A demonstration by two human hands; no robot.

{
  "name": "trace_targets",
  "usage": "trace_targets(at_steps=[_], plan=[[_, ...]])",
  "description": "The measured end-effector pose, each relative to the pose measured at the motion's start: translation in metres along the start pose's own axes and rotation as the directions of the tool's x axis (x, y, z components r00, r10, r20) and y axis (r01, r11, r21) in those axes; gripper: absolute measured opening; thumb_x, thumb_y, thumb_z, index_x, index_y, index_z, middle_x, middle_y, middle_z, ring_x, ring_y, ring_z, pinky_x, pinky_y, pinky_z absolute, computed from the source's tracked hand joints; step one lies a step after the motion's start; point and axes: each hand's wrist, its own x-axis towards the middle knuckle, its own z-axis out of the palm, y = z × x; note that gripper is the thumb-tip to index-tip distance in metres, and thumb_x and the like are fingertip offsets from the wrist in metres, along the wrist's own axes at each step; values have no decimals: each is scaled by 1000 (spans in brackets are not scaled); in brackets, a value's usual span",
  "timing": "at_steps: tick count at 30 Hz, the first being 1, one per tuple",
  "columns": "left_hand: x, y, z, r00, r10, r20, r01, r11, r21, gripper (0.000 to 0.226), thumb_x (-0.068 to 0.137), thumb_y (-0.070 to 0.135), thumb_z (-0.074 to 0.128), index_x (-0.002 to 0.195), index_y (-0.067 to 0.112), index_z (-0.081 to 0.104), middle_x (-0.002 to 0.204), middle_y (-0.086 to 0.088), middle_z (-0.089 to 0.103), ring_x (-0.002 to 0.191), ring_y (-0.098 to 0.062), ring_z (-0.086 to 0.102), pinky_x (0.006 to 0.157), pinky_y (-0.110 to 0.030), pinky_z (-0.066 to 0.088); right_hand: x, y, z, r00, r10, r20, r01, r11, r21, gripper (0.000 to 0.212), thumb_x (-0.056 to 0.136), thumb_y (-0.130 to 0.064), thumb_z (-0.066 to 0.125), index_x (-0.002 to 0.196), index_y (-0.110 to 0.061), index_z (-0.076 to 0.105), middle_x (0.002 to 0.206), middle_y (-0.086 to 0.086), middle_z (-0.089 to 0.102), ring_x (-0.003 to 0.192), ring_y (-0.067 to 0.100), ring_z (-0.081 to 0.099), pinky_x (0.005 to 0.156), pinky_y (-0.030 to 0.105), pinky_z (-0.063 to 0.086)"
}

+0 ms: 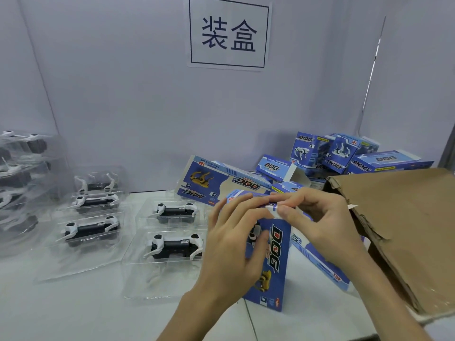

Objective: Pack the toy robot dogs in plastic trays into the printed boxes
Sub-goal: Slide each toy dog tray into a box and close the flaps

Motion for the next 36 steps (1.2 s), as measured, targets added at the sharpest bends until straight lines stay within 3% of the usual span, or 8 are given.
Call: trace_targets(at_steps=[3, 6, 9, 11, 15, 21, 29, 36], plan=[[1, 4, 4, 1000, 5, -9, -6, 992, -128, 29, 90, 11, 61, 118, 18, 67, 134, 11, 61, 133, -7, 51, 120, -39, 27, -1, 2, 5, 999, -34, -23, 32, 998, -52, 5, 85, -4, 73, 85, -9, 73, 99, -5, 77, 102, 12, 71, 89, 26, 56], [-2, 2, 4, 1000, 4, -30, -8, 989, -151, 32, 88, 6, 67, 118, 18, 66, 131, 10, 63, 129, -6, 54, 121, -39, 26, -8, 5, 9, 998, -58, 6, 58, 998, -26, 3, 89, -12, 72, 86, -12, 71, 107, -7, 75, 110, 13, 68, 93, 24, 53], [-4, -6, -2, 999, -6, -43, -2, 983, -184, 41, 87, 8, 74, 124, 19, 60, 127, 7, 65, 122, -9, 59, 112, -31, 39, -19, 10, 12, 992, -122, 30, 124, 988, -96, 13, 85, -22, 74, 95, -19, 66, 119, -13, 70, 121, 11, 61, 97, 17, 45], [-1, -14, -10, 999, -19, -39, 12, 985, -171, 40, 88, 17, 75, 126, 17, 61, 126, 8, 65, 119, -9, 60, 103, -26, 46, -24, 14, 15, 991, -136, 8, 136, 982, -129, 24, 81, -25, 76, 102, -23, 64, 124, -12, 68, 128, 11, 56, 102, 24, 45], [5, -26, -17, 1000, 20, -17, -21, 999, -39, 31, 88, 30, 69, 112, 12, 74, 121, 5, 71, 117, -8, 63, 105, -41, 47, -26, 13, 20, 993, -109, -33, 106, 991, -84, 25, 82, -25, 73, 102, -36, 63, 124, -12, 68, 130, 14, 54, 102, 50, 47], [6, -25, -13, 998, -31, -58, 28, 998, -61, 26, 86, 34, 68, 98, 13, 78, 108, 7, 74, 105, -8, 66, 96, -34, 47, -29, 9, 23, 991, -127, -48, 123, 989, -80, 13, 86, -33, 69, 96, -38, 63, 121, -18, 68, 130, 17, 54, 99, 57, 48], [12, -25, -14, 995, -92, -47, 88, 992, -92, 19, 77, 32, 80, 88, 16, 80, 93, 11, 76, 93, -7, 65, 87, -33, 43, -26, 10, 22, 991, -128, -40, 123, 986, -112, 9, 83, -28, 70, 92, -31, 67, 116, -19, 70, 127, 13, 56, 105, 45, 45], [19, -23, -16, 996, -85, -10, 84, 995, -59, 22, 79, 42, 76, 89, 22, 78, 91, 14, 74, 87, -10, 61, 84, -40, 43, -24, 18, 14, 999, -11, 34, 11, 1000, 10, 14, 84, -20, 67, 97, -16, 66, 122, -10, 70, 135, 7, 48, 93, 25, 53]])
